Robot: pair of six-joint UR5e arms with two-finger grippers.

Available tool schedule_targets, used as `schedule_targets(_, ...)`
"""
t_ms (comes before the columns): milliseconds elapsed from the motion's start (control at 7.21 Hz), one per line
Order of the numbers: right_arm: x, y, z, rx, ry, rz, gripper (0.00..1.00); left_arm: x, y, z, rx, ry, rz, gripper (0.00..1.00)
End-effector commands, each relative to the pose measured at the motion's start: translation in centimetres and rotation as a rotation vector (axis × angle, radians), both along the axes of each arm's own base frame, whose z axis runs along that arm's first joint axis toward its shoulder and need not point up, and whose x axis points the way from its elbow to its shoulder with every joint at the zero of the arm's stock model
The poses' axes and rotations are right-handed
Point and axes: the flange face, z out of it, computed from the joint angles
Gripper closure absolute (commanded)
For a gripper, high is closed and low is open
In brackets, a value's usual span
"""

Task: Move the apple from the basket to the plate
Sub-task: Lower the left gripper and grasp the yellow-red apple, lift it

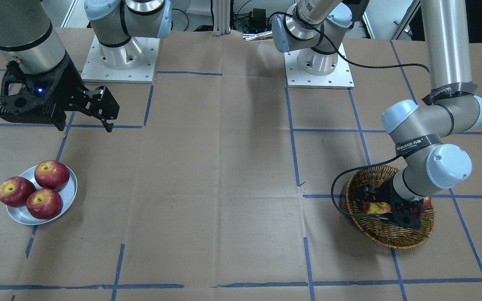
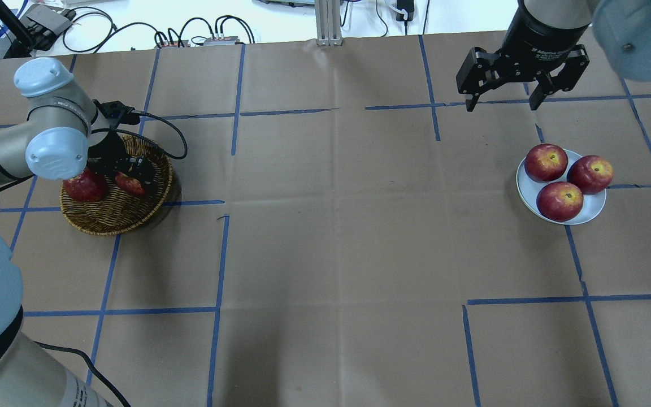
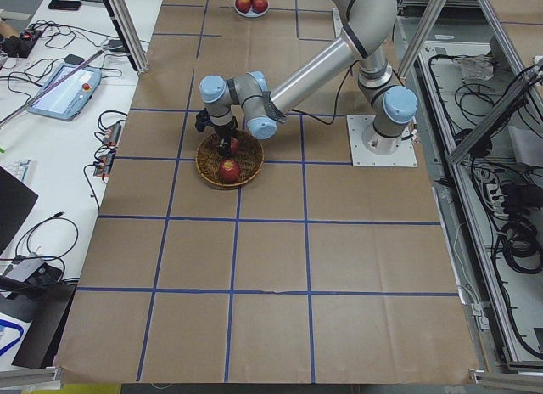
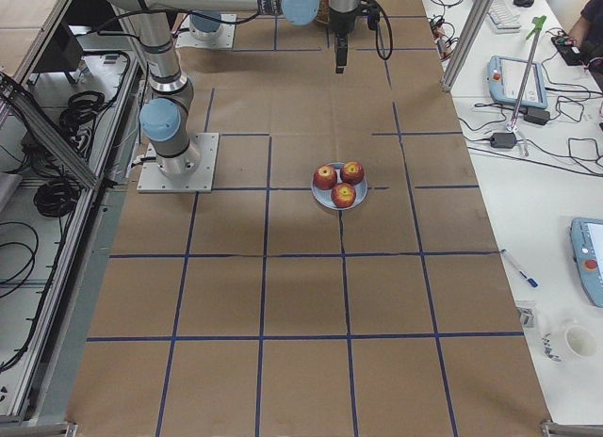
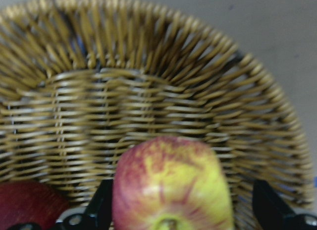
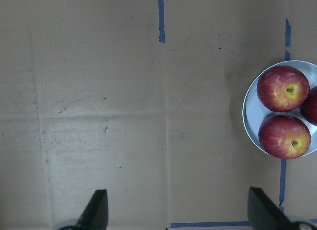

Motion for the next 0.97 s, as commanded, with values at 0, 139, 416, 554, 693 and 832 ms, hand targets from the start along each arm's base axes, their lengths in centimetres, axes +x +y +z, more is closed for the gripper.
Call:
schedule_targets(0,0.0,0.0,0.0,0.000,0.000,-0.001,0.00,-0.2,-0.4,2.1,-0.027,-0.025,-0.017,0.64)
schedule_targets(139,0.0,0.0,0.0,0.000,0.000,-0.001,0.00,-0.8,-0.3,5.6,-0.070,-0.042,-0.012,0.66)
schedule_targets(416,0.0,0.0,0.0,0.000,0.000,-0.001,0.00,-9.0,1.1,10.3,-0.086,-0.045,0.031,0.66)
schedule_targets(554,0.0,0.0,0.0,0.000,0.000,-0.001,0.00,-14.2,1.7,10.7,-0.089,-0.040,0.069,0.66)
schedule_targets(693,-0.1,0.0,-0.1,0.002,0.001,-0.001,0.00,-19.4,2.3,10.6,-0.092,-0.034,0.123,0.66)
schedule_targets(832,-0.1,0.0,0.0,0.000,0.002,-0.001,0.00,-25.1,2.8,9.9,-0.089,-0.037,0.155,0.66)
